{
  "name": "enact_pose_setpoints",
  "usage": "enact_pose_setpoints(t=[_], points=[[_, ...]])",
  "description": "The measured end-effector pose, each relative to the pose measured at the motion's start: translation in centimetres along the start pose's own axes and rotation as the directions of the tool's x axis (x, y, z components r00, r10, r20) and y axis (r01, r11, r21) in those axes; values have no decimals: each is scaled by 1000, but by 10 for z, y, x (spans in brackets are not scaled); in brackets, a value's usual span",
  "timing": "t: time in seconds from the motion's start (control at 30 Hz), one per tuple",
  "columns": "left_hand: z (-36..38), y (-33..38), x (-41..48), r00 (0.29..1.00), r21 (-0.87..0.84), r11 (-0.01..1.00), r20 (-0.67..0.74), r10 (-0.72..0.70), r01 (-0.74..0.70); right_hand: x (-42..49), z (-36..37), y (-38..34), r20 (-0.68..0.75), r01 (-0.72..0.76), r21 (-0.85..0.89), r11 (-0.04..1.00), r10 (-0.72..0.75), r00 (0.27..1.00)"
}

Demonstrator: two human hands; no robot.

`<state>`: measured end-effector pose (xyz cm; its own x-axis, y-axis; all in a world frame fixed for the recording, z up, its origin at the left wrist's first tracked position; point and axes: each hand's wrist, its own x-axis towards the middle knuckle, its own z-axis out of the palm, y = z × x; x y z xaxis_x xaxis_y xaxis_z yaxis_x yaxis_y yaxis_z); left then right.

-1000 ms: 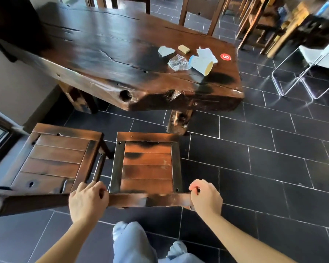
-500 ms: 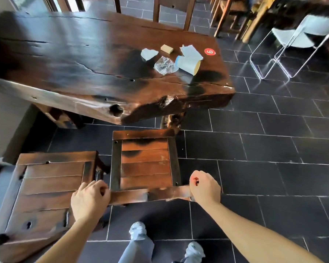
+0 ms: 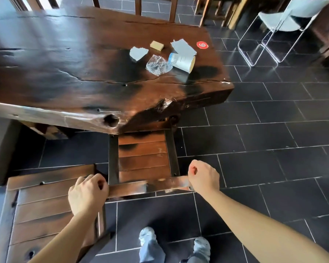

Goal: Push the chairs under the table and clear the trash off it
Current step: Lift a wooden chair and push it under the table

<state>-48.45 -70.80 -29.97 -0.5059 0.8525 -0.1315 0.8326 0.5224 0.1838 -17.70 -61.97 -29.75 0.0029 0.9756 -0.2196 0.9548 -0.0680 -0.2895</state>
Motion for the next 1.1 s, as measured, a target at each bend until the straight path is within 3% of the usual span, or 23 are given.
enact_pose_setpoints(t=[0.3, 0.6, 0.7, 0.87, 1.1], points=[[-10, -8, 7, 993, 122, 991, 112, 43, -57, -4, 0, -3, -19, 35, 6, 999, -35, 999], [-14, -6, -28, 970, 213, 976, 241, -10, -43, -24, 3, 23, -13, 210, -10, 978, -210, 978], [-8, -4, -39, 974, 191, 981, 222, -47, 3, -25, -1, 21, 17, 184, -17, 983, -184, 983], [6, -4, -39, 992, 57, 991, 31, -120, 118, -20, 6, 20, -13, 150, -49, 987, -151, 988], [6, -7, -34, 995, 62, 995, 46, -84, 81, -18, 10, 15, -74, 139, -91, 986, -146, 987]])
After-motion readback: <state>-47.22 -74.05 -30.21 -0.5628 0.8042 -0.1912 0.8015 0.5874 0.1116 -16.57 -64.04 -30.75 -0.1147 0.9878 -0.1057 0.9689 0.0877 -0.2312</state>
